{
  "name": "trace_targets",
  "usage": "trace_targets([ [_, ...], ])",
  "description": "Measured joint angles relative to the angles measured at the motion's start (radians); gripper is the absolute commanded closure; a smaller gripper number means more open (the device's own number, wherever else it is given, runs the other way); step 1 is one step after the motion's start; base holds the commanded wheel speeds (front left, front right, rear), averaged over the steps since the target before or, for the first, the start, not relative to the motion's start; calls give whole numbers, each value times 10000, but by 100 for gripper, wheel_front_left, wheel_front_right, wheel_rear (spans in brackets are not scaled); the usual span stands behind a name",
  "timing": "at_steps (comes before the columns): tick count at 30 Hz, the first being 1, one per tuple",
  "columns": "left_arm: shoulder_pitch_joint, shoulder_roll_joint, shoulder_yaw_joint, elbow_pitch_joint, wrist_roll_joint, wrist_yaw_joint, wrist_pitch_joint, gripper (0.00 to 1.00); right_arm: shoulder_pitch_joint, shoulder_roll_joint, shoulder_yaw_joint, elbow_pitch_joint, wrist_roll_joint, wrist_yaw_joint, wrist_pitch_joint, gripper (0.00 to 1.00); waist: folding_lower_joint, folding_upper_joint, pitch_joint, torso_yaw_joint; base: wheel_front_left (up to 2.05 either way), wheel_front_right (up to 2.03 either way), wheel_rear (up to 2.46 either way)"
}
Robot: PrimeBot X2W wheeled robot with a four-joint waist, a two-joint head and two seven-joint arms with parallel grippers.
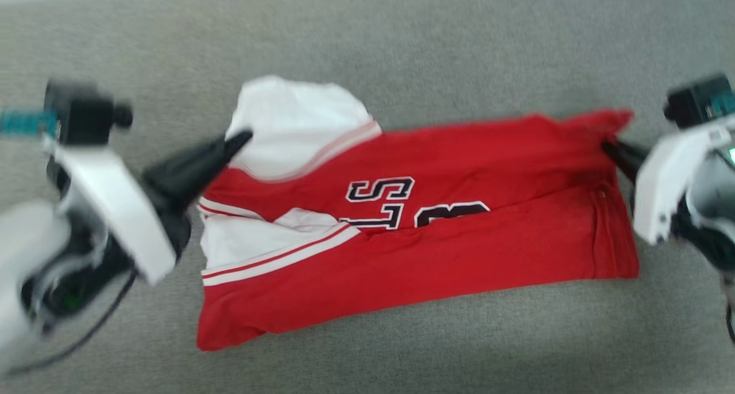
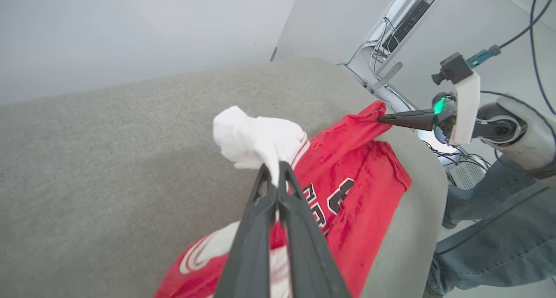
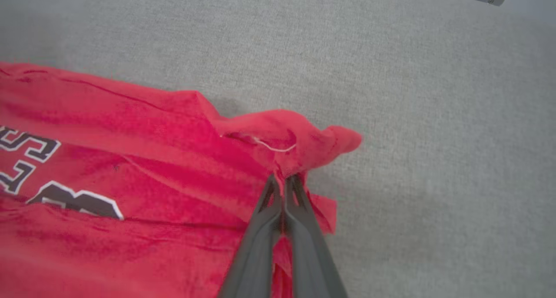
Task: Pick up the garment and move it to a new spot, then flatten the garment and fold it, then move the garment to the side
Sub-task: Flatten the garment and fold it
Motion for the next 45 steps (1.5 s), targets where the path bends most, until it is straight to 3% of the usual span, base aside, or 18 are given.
trace_targets([
  [5,1477,771,-67,-941,263,0,-1124,100,1968,-173,-851,-1269,-59,0,2,100,0,0,-363,261,0,0,0],
  [10,2946,821,-35,-1009,255,0,-1459,100,3583,199,-2057,-2215,-245,0,19,100,0,0,-366,448,0,0,0],
  [16,4319,-234,917,-123,136,0,-1473,100,4267,1001,-2869,-2474,-591,0,90,100,0,0,-146,523,0,0,0],
  [22,4646,-1043,1034,1032,706,0,-1473,100,3961,1611,-2953,-1987,-965,0,-46,100,0,0,-10,430,0,0,0],
  [23,4645,-1133,1055,1193,767,0,-1473,100,3901,1636,-2938,-1918,-1035,0,-75,80,0,0,-1,420,0,0,0],
  [24,4643,-1220,1085,1335,982,-2,-1473,94,3861,1657,-2936,-1854,-1114,0,-148,60,0,0,-1,416,0,0,0],
  [25,4644,-1298,1162,1469,1172,-2,-1473,73,3848,1672,-2949,-1827,-1179,0,-192,15,0,0,-7,416,0,0,0],
  [26,4653,-1394,1335,1521,1177,0,-1473,53,3850,1664,-2986,-1818,-1241,0,-234,0,0,0,-15,426,0,0,0],
  [28,4661,-1480,1569,1538,1206,0,-1473,2,3853,1645,-3041,-1839,-1298,0,-263,0,0,0,-26,443,0,0,0],
  [36,6436,-2251,4090,1582,2637,0,-1475,0,4401,1453,-4251,-2359,-1260,0,153,0,0,0,-309,862,0,0,0],
  [40,7449,-3308,5716,2013,3534,-2,-1475,0,4396,1678,-4510,-1818,-1135,0,374,0,0,0,-472,1206,0,0,0],
  [43,8037,-4071,6556,2562,4803,0,-1475,0,4303,1802,-4573,-1202,-1122,-2,539,0,0,0,-625,1483,0,0,0],
  [44,8037,-4071,6556,2562,4803,0,-1475,0,4303,1802,-4573,-1202,-1122,-2,539,0,0,0,-625,1483,0,0,0],
  [45,8357,-4667,6993,2773,5517,0,-1475,0,4211,1804,-4650,-811,-1101,0,652,0,0,0,-732,1679,0,0,0],
])
